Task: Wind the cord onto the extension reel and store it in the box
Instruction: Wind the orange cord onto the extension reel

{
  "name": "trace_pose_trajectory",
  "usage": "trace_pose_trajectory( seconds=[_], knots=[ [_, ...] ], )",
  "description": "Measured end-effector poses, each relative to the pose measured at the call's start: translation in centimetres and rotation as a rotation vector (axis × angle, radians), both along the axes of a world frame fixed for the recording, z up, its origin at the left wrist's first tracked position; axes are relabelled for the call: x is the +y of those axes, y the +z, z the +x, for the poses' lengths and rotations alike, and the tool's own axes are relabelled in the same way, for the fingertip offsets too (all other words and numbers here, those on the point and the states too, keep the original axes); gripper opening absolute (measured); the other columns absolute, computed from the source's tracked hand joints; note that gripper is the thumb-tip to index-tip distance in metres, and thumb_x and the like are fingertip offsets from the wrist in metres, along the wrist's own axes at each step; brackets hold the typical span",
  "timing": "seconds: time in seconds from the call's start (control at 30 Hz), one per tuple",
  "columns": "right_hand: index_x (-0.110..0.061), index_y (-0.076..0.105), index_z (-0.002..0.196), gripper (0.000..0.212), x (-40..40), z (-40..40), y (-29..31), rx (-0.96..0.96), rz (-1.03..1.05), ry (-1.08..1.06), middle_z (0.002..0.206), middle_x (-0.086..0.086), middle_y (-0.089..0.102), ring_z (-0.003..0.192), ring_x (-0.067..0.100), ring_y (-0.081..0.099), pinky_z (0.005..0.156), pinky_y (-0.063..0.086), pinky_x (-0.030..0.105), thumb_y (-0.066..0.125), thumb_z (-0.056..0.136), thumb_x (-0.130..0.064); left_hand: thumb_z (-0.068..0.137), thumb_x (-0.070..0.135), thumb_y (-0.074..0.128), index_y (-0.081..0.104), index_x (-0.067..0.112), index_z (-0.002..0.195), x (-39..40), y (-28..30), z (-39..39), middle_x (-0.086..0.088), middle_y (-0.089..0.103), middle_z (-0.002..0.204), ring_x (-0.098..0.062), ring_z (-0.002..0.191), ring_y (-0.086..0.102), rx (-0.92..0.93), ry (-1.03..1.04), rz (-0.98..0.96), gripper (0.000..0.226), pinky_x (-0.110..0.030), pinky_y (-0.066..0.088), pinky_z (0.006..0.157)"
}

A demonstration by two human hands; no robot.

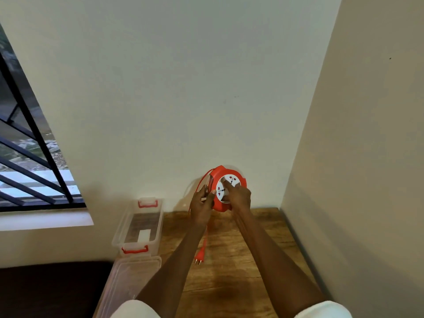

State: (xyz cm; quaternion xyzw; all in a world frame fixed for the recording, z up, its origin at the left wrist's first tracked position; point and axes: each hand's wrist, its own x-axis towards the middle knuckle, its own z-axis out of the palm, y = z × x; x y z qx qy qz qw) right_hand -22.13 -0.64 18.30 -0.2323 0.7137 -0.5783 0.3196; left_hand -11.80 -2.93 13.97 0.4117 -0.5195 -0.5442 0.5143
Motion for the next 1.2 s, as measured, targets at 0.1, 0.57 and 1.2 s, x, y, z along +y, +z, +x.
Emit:
trace_pose_trajectory(
  seconds=[0.1, 0.57, 1.2],
  knots=[
    [-0.013, 0.056, 0.134, 0.059, 0.0, -0.6, 0.0, 0.011, -0.005, 0.098, 0.129, 0.011, 0.065, 0.106, 0.032, 0.068, 0.09, 0.059, 0.049, 0.069, 0.088, -0.047, 0.096, 0.039, 0.062, 0.063, 0.03, 0.121, -0.3, -0.3, 0.5, 0.008, 0.07, 0.112, -0.013, 0.098, 0.071, 0.068, -0.038, 0.041, 0.028, -0.02, 0.058, 0.066],
    [-0.042, 0.046, 0.141, 0.072, 2.2, -5.6, 3.3, 1.841, 0.208, 0.929, 0.157, 0.004, 0.032, 0.13, 0.03, 0.047, 0.098, 0.047, 0.042, 0.078, 0.081, -0.018, 0.099, 0.031, 0.059, 0.064, 0.003, 0.123, -4.8, 2.8, 4.4, -0.004, 0.067, 0.087, -0.018, 0.076, 0.065, -0.253, -0.247, 0.073, 0.037, -0.026, 0.058, 0.063],
    [-0.042, 0.041, 0.146, 0.06, 1.0, -4.8, 2.8, 1.923, 0.281, 0.696, 0.136, 0.006, 0.062, 0.115, 0.029, 0.063, 0.096, 0.045, 0.039, 0.064, 0.091, -0.044, 0.1, 0.034, 0.056, 0.058, 0.013, 0.137, -0.3, 2.9, 1.8, -0.007, 0.068, 0.126, -0.024, 0.101, 0.071, -0.077, -0.129, 0.113, 0.043, -0.031, 0.061, 0.078]
  ],
)
